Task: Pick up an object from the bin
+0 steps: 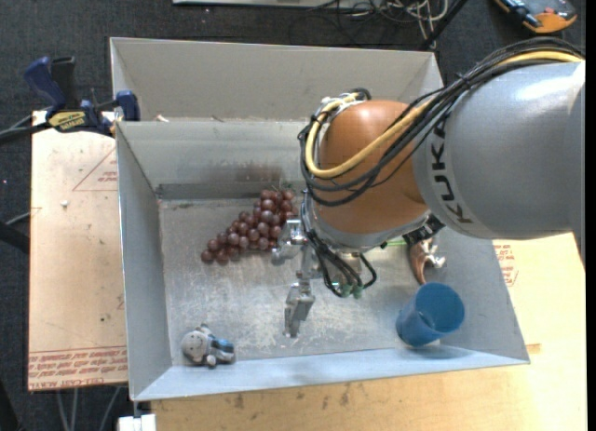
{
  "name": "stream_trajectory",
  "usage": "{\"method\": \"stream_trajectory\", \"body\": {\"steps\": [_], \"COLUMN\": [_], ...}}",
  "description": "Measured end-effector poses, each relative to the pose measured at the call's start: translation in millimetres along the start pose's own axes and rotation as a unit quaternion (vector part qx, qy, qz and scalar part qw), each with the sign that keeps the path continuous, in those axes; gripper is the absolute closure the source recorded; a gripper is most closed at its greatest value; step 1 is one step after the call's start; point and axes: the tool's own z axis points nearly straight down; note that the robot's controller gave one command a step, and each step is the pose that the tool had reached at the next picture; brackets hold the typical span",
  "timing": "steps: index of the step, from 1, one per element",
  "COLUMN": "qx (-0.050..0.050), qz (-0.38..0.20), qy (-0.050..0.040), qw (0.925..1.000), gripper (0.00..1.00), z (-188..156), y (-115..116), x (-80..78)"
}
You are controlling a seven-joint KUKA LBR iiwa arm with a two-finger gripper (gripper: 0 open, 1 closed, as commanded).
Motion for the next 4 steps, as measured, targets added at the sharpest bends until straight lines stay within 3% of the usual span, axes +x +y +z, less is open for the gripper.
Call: {"method": "stream_trajectory", "body": {"steps": [1,2,3,4], "qx": [0.0,-0.001,0.001,0.0], "qz": [0.002,-0.046,-0.08,0.005], "qy": [-0.0038,-0.0045,-0.0052,-0.0022], "qw": [1.0,0.9989,0.9968,1.0], "gripper": [0.0,0.0,0.0,0.0], "z": [-4.2,0.3,31.7,37.9], "y": [-0.6,-20.2,-48.9,-60.9], "x": [-1.8,-4.8,-10.1,3.4]}}
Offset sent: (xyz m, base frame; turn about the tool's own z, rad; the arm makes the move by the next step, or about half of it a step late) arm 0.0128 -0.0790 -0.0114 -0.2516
